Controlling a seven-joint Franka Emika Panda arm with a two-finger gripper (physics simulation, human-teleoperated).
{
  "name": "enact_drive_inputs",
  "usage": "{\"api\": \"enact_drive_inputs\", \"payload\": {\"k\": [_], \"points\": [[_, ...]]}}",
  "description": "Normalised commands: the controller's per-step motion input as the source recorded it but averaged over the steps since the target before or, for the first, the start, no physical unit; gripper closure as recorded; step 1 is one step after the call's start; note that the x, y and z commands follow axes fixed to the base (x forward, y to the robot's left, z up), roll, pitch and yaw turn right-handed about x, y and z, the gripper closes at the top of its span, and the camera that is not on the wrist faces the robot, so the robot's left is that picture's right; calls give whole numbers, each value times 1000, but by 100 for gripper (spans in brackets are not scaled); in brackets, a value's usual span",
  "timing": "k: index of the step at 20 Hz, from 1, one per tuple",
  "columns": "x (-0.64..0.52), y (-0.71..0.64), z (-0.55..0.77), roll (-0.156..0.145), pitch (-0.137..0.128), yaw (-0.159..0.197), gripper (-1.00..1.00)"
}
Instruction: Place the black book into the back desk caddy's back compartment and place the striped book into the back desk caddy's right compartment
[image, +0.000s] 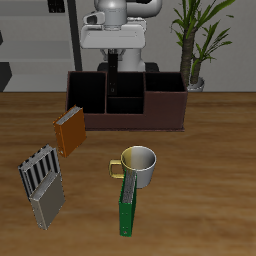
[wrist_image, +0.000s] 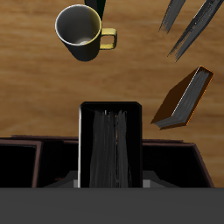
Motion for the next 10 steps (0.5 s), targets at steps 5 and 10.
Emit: {"api": "enact_drive_inputs", "payload": {"k": [5,10], "points": [[-377,98,74,-26,-9,2,100],[-231,-91,59,-18,2,-28,100]]}}
